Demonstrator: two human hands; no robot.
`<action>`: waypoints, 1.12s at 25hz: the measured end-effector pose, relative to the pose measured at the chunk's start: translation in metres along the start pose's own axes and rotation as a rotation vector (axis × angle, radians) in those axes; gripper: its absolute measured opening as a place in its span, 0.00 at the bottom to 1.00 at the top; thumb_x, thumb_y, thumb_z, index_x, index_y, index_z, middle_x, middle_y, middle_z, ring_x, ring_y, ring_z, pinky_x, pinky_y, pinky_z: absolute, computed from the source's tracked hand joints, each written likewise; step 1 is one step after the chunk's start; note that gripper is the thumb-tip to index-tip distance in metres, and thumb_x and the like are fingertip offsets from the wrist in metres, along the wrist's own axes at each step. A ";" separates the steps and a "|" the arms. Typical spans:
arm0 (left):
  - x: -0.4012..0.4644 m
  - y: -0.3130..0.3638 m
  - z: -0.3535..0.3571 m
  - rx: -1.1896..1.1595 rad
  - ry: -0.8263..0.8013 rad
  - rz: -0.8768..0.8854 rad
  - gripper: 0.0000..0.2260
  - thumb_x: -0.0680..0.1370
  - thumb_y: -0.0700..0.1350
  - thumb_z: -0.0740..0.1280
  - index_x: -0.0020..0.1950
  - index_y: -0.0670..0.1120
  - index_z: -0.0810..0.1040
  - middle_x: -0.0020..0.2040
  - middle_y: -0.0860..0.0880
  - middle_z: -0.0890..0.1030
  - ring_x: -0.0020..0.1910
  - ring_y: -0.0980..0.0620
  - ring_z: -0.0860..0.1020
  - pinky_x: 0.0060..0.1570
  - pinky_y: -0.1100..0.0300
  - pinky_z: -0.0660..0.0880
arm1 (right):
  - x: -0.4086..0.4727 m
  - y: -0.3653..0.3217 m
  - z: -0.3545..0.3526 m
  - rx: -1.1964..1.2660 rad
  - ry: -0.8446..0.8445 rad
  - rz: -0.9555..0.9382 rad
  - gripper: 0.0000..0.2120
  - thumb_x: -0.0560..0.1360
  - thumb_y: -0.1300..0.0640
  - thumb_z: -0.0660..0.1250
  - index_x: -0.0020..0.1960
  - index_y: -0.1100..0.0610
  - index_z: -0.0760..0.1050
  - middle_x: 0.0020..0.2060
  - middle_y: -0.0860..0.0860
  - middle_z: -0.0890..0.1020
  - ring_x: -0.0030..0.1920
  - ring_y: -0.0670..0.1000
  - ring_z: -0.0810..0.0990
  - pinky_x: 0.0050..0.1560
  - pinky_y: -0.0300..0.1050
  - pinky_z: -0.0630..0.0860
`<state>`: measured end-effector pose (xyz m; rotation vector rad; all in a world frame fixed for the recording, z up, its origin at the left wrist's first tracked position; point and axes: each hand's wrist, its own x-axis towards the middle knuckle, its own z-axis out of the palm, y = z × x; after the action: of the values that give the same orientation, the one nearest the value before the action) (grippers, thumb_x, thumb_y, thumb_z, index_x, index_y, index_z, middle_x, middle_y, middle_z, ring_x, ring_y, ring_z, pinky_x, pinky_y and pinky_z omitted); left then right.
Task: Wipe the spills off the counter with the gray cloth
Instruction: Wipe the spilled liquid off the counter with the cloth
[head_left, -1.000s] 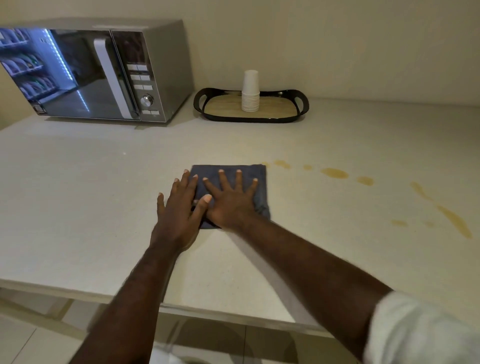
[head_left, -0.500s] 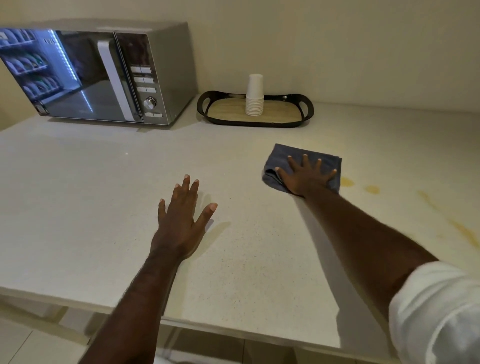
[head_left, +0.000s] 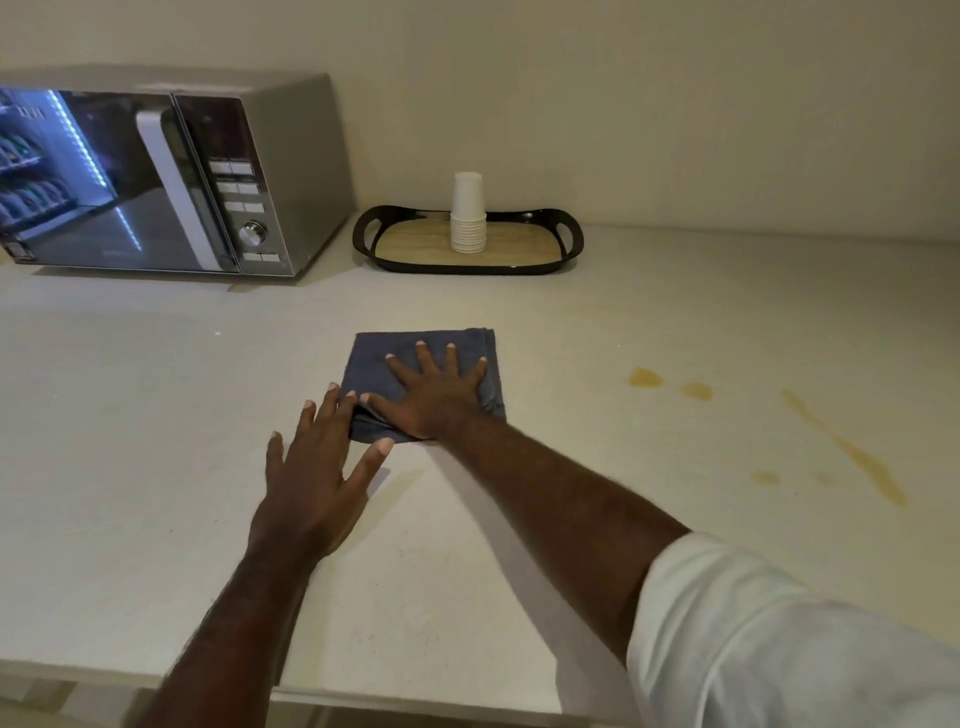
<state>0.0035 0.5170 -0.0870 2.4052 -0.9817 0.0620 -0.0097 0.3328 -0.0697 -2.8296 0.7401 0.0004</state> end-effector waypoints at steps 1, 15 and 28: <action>-0.001 0.000 -0.001 -0.002 -0.010 -0.004 0.39 0.70 0.75 0.40 0.77 0.58 0.48 0.80 0.58 0.46 0.78 0.54 0.45 0.74 0.42 0.42 | 0.004 0.013 -0.004 -0.014 0.005 0.002 0.41 0.69 0.23 0.44 0.77 0.40 0.46 0.80 0.51 0.46 0.78 0.64 0.41 0.67 0.77 0.35; 0.004 -0.005 0.002 0.074 -0.075 0.014 0.40 0.70 0.76 0.43 0.77 0.57 0.45 0.78 0.59 0.43 0.77 0.57 0.43 0.74 0.42 0.41 | -0.085 0.248 -0.052 0.008 0.093 0.539 0.41 0.68 0.22 0.42 0.76 0.39 0.47 0.80 0.51 0.47 0.78 0.64 0.44 0.67 0.79 0.43; -0.001 -0.007 -0.002 0.089 0.018 0.028 0.38 0.73 0.73 0.44 0.77 0.54 0.50 0.80 0.55 0.51 0.79 0.52 0.48 0.73 0.41 0.38 | -0.192 0.193 -0.018 -0.030 0.164 0.131 0.40 0.64 0.19 0.41 0.74 0.31 0.46 0.79 0.43 0.49 0.79 0.57 0.47 0.71 0.74 0.40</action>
<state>0.0073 0.5230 -0.0887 2.4667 -1.0247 0.1400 -0.2715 0.2579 -0.0820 -2.8293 0.9666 -0.2035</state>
